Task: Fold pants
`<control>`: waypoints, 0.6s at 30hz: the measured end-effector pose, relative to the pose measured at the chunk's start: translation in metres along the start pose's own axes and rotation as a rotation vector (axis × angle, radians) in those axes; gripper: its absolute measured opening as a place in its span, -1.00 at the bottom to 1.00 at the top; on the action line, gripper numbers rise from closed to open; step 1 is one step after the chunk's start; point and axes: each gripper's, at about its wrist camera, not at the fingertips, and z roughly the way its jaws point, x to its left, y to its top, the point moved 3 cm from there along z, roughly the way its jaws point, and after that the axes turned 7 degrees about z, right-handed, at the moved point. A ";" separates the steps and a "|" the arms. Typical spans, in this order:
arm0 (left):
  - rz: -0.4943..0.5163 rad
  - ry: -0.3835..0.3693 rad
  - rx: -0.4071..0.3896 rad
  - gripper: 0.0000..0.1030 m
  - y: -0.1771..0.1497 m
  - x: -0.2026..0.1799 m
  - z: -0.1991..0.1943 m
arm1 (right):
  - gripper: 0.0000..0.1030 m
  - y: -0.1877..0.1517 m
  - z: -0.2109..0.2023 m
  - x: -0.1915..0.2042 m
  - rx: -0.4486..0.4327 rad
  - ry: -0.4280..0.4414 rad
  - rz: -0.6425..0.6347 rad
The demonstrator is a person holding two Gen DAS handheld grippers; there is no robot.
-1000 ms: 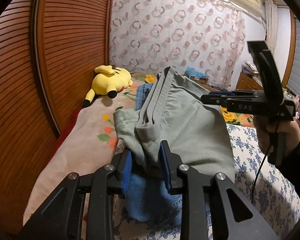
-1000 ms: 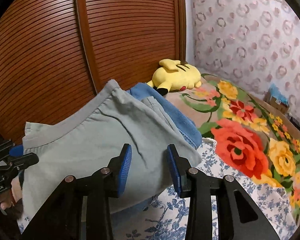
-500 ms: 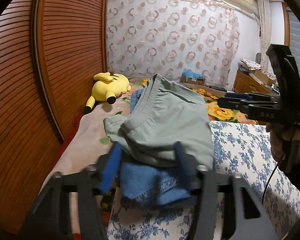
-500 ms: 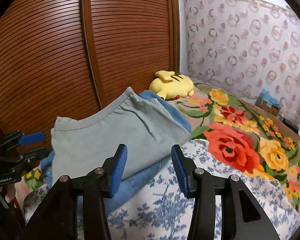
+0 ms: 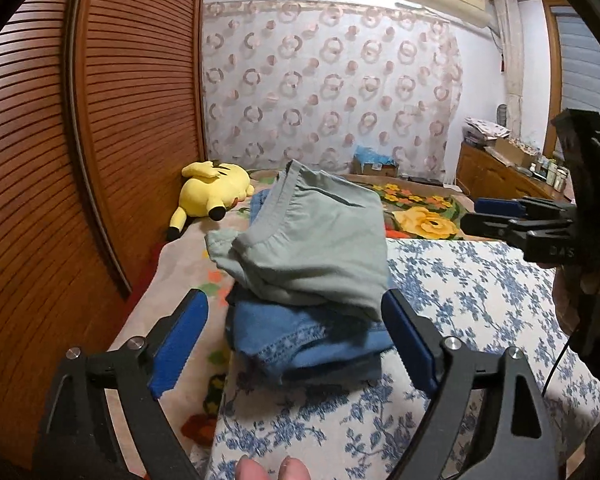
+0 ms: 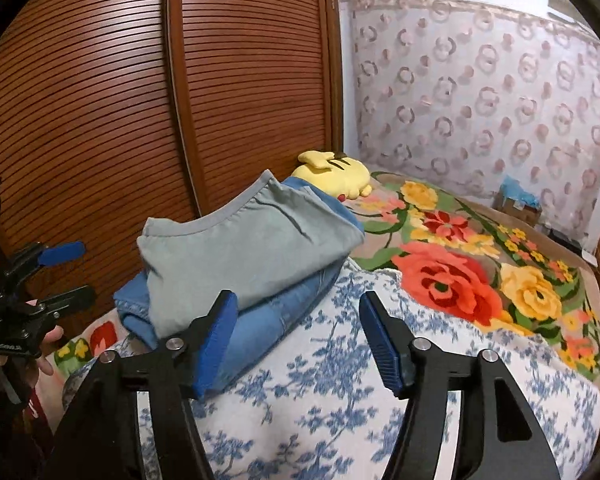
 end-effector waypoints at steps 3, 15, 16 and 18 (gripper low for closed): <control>0.014 -0.009 0.004 0.72 -0.005 -0.005 -0.004 | 0.42 -0.010 -0.014 0.004 -0.006 -0.014 0.013; 0.051 -0.162 0.040 0.72 -0.030 -0.051 -0.010 | 0.48 -0.059 -0.074 0.016 -0.038 -0.093 0.077; 0.052 -0.172 0.039 0.72 -0.030 -0.055 -0.011 | 0.49 -0.062 -0.079 0.018 -0.041 -0.100 0.081; 0.059 -0.186 0.035 0.72 -0.031 -0.064 -0.015 | 0.50 -0.069 -0.092 0.019 -0.050 -0.121 0.089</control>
